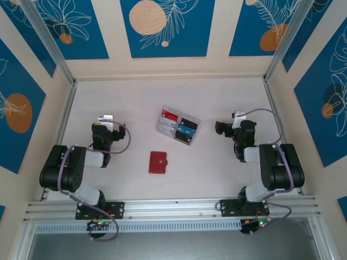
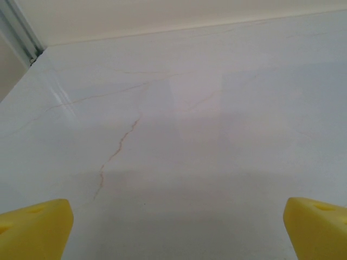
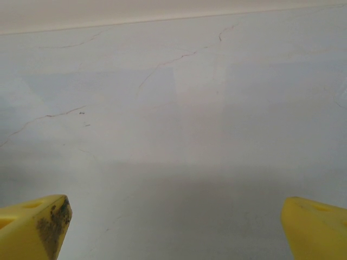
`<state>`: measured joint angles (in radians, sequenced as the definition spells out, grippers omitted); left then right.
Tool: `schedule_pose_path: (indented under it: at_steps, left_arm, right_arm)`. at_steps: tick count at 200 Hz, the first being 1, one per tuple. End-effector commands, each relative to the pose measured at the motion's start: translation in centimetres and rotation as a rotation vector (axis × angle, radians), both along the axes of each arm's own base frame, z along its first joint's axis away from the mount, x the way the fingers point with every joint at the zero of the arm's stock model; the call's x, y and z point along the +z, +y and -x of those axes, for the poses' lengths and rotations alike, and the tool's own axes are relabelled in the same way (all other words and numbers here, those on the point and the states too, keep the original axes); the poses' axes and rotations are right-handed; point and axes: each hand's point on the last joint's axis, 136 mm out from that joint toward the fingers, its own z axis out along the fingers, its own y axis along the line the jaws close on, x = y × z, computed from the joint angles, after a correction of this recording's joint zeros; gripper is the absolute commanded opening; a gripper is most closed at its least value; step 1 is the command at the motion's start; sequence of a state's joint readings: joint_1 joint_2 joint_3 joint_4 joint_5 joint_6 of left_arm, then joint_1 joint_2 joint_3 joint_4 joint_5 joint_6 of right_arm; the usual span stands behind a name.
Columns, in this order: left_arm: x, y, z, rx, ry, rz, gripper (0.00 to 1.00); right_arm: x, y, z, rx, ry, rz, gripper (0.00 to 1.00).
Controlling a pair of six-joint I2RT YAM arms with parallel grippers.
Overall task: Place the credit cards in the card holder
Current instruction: Move the storage box to the center of the table.
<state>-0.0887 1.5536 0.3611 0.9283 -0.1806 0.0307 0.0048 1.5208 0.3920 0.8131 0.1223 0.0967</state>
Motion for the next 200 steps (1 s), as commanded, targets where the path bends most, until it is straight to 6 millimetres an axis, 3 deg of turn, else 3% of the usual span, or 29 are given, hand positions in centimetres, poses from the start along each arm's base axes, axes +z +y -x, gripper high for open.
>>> schedule_pose_path:
  at_steps: [1, 41, 51, 66, 82, 94, 105, 120, 143, 164, 178, 200]
  left_arm:
    - [0.5, 0.8, -0.1, 0.043, -0.027, 0.012, 1.0]
    - [0.9, 0.4, -0.3, 0.026, -0.015, 0.003, 1.0]
    - [2.0, 0.7, -0.4, 0.044, 0.005, -0.005, 1.0]
    - [4.4, 1.5, -0.6, 0.104, 0.043, -0.017, 1.0]
    - [6.4, 2.0, -0.1, 0.169, 0.109, 0.051, 1.0]
    - [7.3, 2.2, 0.7, 0.214, 0.183, 0.111, 1.0]
    - [7.6, 2.4, 1.5, 0.263, 0.23, 0.163, 1.0]
    - [8.0, 0.9, 2.2, 0.214, 0.254, 0.266, 1.0]
    - [8.9, -1.9, 3.7, 0.109, 0.246, 0.393, 1.0]
    - [8.9, -4.9, 5.0, -0.012, 0.303, 0.491, 1.0]
    - [8.4, -7.3, 6.0, -0.087, 0.35, 0.54, 0.99]
    - [6.9, -11.1, 7.9, -0.199, 0.436, 0.599, 0.86]
  right_arm:
    - [0.8, 0.4, -0.6, 0.023, -0.016, -0.02, 0.99]
    - [0.9, 0.3, -0.5, 0.02, -0.023, -0.021, 0.99]
    - [1.7, -0.9, -0.4, -0.069, -0.022, -0.006, 0.99]
    - [4.5, -3.0, 0.2, -0.217, 0.047, -0.014, 0.99]
    - [7.4, -5.6, 1.1, -0.407, 0.119, -0.187, 0.99]
    - [7.6, -7.8, 2.8, -0.612, 0.216, -0.402, 0.99]
    - [7.2, -8.6, 4.0, -0.707, 0.318, -0.584, 0.99]
    - [7.8, -7.3, 3.7, -0.612, 0.398, -0.679, 0.99]
    - [9.4, -4.3, 3.8, -0.512, 0.41, -0.587, 0.99]
    - [10.9, 0.6, 4.1, -0.339, 0.44, -0.489, 0.99]
    - [11.1, 4.6, 4.6, -0.203, 0.491, -0.414, 0.89]
    - [10.9, 10.6, 6.0, -0.014, 0.546, -0.333, 0.76]
